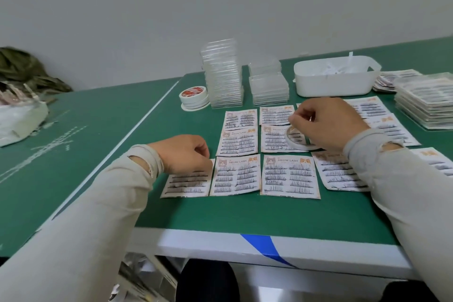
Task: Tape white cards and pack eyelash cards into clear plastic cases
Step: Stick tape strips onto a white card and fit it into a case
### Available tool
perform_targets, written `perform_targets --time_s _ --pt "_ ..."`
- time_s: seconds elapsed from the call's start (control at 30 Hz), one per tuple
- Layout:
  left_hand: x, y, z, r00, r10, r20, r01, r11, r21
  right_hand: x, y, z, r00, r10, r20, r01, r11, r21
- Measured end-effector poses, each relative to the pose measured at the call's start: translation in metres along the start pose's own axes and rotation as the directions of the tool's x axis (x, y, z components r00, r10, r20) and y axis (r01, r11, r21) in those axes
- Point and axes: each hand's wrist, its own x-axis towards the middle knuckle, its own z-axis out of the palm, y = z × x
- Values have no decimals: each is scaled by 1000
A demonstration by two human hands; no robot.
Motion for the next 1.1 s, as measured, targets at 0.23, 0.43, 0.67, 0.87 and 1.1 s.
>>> perform_targets --time_s 0.23,0.43,0.67,0.87,1.1 --pt "0 -1 3 997 18 -69 -21 998 -56 1 0 0 1000 5 12 -5 1000 4" --pt "-5 1 3 986 19 -165 -28 998 -55 -1 -2 -2 1000 14 19 -14 1000 12" --pt "-25 2 -33 809 109 -577 -497 650 -574 -3 -10 1 1000 9 -17 -6 978 207" --pt "18 79 -6 794 199 -575 -608 272 -746 -5 -21 -2 939 9 344 -306 478 823" --pt "67 114 14 882 52 -468 -469 20 -883 5 2 -3 973 156 170 -230 598 768"
